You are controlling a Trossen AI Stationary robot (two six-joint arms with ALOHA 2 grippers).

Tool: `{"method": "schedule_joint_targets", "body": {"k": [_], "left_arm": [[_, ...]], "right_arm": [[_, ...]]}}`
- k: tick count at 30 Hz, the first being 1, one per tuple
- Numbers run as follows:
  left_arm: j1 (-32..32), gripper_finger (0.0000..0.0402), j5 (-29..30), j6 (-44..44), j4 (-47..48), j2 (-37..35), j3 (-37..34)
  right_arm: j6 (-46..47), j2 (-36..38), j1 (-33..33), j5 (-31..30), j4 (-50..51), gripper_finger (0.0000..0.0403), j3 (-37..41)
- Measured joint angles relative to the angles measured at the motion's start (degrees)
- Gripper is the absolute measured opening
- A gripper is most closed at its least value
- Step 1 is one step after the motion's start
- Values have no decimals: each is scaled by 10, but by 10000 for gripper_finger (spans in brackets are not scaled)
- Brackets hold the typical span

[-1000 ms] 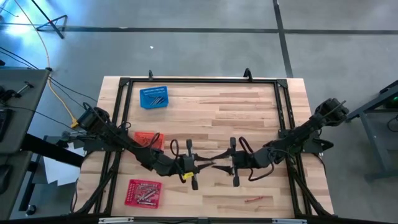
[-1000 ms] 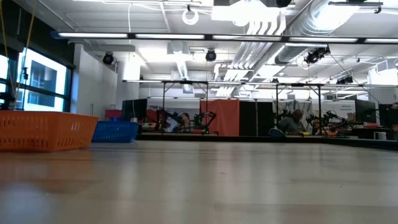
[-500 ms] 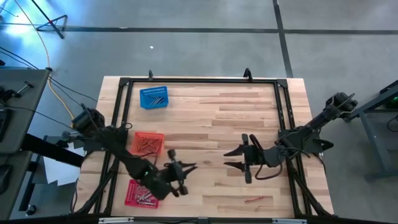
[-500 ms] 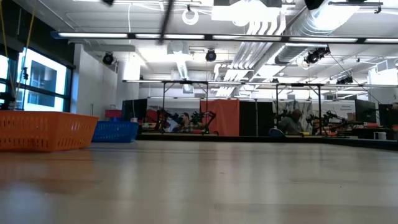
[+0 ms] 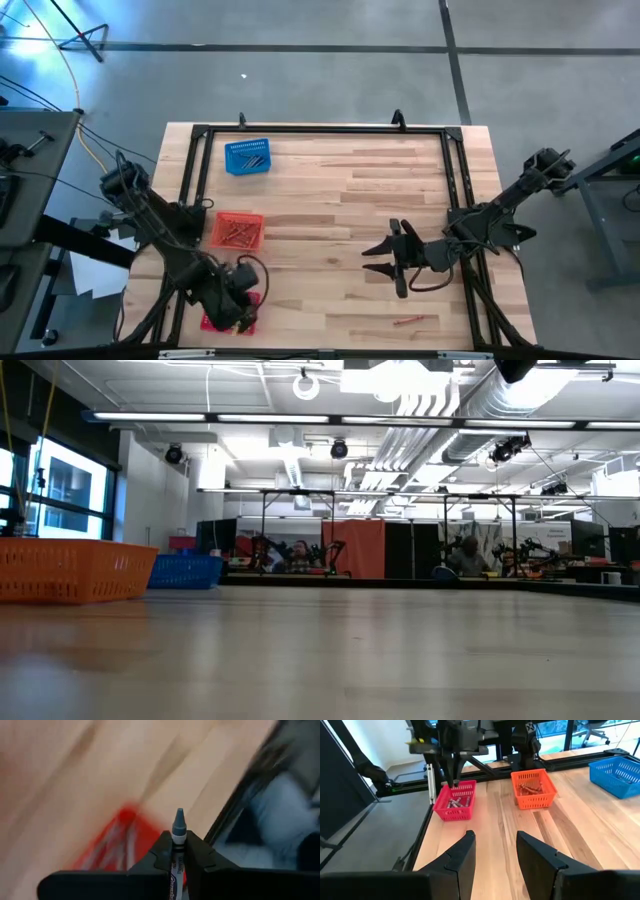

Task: Sort crayons
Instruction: Put the gray crayon into the red bin

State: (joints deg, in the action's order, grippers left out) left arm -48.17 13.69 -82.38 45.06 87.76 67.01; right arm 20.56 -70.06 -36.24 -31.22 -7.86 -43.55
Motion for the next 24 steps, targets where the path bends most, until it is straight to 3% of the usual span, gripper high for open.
{"method": "schedule_joint_targets", "body": {"k": [6,18,24], "left_arm": [[-16,7,-124,-116,77,39,-1],[-21,37,-242,-101,81,132,-7],[-17,65,-250,-61,81,139,-7]], "right_arm": [[0,0,-2,0,-1,136,0],[-16,0,-2,0,0,136,0],[-15,-1,-2,0,0,136,0]]}}
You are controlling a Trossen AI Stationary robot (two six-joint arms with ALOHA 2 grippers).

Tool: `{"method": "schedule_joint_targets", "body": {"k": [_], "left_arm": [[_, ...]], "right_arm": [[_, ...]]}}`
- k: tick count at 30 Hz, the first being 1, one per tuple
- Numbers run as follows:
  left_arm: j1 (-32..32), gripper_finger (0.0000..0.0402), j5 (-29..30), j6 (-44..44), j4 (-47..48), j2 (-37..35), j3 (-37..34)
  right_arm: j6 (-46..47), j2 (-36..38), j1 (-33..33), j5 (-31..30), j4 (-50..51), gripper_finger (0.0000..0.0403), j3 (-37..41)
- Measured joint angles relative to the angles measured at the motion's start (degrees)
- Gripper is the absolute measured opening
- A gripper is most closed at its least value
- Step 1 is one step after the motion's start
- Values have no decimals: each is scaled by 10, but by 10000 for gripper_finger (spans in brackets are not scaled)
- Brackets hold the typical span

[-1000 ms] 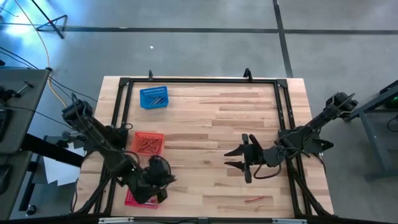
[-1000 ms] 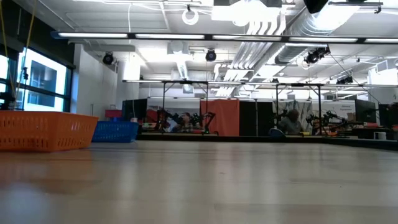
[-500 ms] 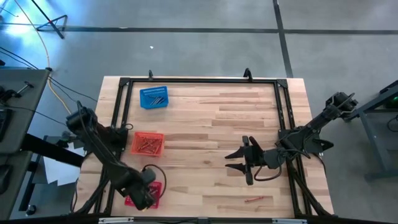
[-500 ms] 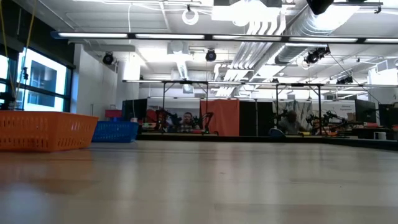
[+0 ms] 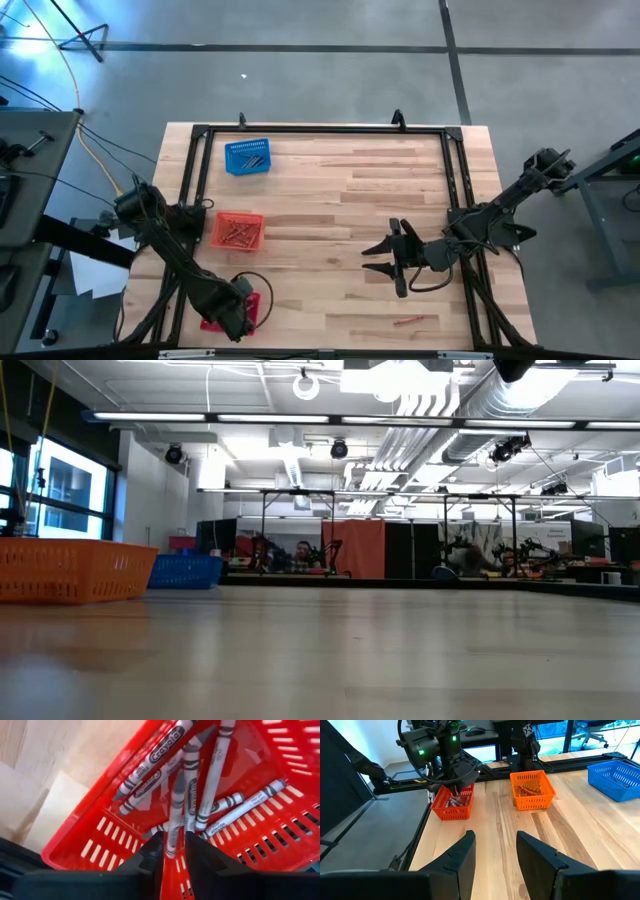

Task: Sort crayons
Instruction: Put the gray crayon into the red bin, then put the orange crayon into the orange bin

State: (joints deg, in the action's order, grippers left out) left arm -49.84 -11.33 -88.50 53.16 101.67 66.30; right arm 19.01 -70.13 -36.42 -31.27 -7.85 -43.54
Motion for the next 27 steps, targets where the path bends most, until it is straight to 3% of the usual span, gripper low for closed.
{"method": "schedule_joint_targets", "body": {"k": [7,14,27], "left_arm": [[27,86,-6,28,9,0,0],[61,87,-97,6,106,0,0],[101,87,-142,51,115,0,0]], "right_arm": [[0,0,0,0,4,136,0],[0,0,0,0,10,136,1],[6,0,0,0,14,136,2]]}}
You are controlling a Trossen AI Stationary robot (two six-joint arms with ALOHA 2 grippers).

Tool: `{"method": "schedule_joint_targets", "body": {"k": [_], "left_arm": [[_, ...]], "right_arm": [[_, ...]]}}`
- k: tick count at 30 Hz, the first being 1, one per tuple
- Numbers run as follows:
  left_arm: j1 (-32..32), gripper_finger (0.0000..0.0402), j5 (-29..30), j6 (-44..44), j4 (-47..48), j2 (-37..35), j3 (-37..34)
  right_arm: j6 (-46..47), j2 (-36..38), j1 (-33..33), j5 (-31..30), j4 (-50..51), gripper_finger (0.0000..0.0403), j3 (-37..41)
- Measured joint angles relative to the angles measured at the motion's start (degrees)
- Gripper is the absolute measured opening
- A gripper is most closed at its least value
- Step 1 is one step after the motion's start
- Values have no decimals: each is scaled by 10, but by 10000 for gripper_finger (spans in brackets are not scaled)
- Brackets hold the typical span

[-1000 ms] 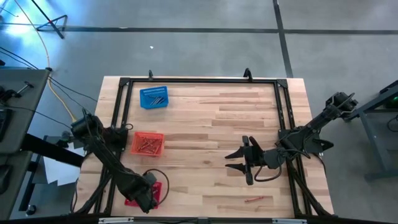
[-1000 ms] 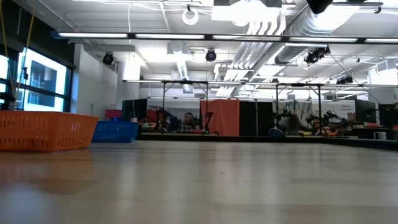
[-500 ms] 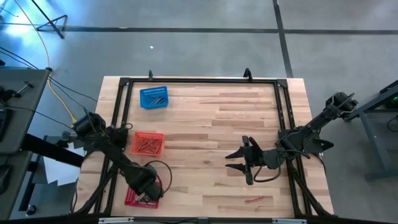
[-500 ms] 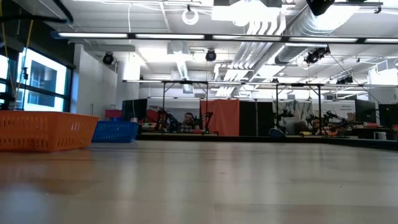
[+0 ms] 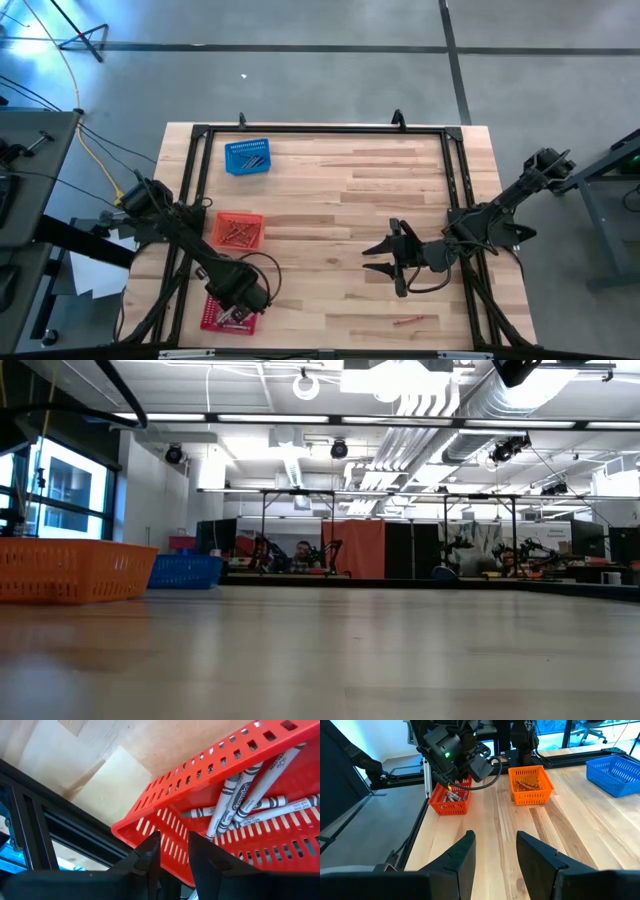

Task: Sort crayons
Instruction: Put the orange crayon into the orange bin

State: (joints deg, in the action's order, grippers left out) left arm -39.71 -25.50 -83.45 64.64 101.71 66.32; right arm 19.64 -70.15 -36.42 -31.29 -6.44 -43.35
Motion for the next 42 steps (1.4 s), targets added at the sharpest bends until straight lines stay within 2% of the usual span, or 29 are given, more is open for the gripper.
{"method": "schedule_joint_targets", "body": {"k": [6,9,13,16,19,23,26,28,30,33,37,42], "left_arm": [[8,87,6,20,0,0,0],[7,87,41,59,-3,0,8],[6,87,58,117,2,-9,54],[14,87,96,134,36,-25,111],[25,87,173,135,62,-38,179],[26,87,349,176,0,-42,246],[26,87,464,265,-106,-42,257],[26,87,512,343,-172,-41,257],[26,87,544,412,-218,-41,257],[27,87,566,477,-238,-41,254],[27,87,568,496,-219,-41,253],[30,87,579,496,-205,-41,253]], "right_arm": [[0,0,0,0,0,136,0],[0,0,0,0,0,136,0],[16,0,0,0,1,136,0],[34,0,0,0,14,136,0],[53,0,0,0,41,136,0],[161,0,0,6,138,136,0],[306,-7,-1,81,238,136,0],[383,-18,-10,139,277,136,1],[435,-32,-23,172,281,135,1],[509,-57,-46,221,275,133,1],[601,-97,-85,313,276,127,0],[624,-157,-115,363,276,122,-28]]}}
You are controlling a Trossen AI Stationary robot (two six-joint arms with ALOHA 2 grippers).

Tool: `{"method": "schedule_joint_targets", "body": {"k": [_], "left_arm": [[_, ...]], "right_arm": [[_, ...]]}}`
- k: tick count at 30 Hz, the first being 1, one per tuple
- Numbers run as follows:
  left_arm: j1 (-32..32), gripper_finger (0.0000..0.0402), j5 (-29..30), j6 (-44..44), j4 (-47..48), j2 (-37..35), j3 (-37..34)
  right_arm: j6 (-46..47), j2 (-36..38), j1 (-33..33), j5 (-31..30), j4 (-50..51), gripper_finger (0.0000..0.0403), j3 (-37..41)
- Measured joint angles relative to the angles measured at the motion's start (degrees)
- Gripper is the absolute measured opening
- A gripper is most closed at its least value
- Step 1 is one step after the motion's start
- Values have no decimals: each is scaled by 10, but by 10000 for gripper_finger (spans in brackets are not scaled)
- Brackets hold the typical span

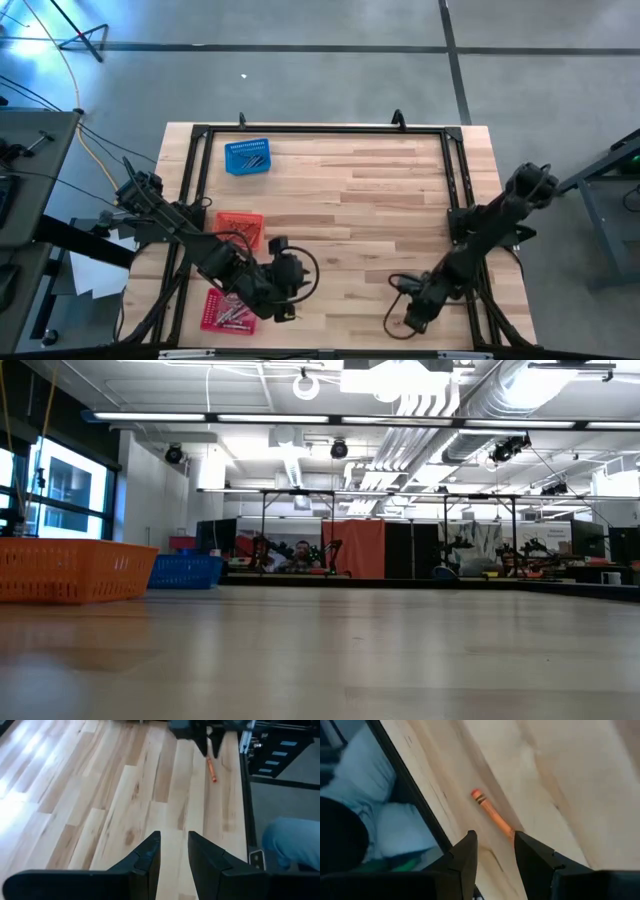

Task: Sort crayons
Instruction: Put the orange crayon into the orange bin

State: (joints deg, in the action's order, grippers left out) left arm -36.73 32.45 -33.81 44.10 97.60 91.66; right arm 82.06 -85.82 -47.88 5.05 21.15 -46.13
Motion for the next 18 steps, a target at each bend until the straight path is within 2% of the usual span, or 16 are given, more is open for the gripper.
{"method": "schedule_joint_targets", "body": {"k": [7,18], "left_arm": [[3,87,3,0,5,0,0],[1,87,1,-5,11,0,0]], "right_arm": [[-65,-84,-3,22,11,121,-63],[-184,-207,8,67,170,121,-160]]}}
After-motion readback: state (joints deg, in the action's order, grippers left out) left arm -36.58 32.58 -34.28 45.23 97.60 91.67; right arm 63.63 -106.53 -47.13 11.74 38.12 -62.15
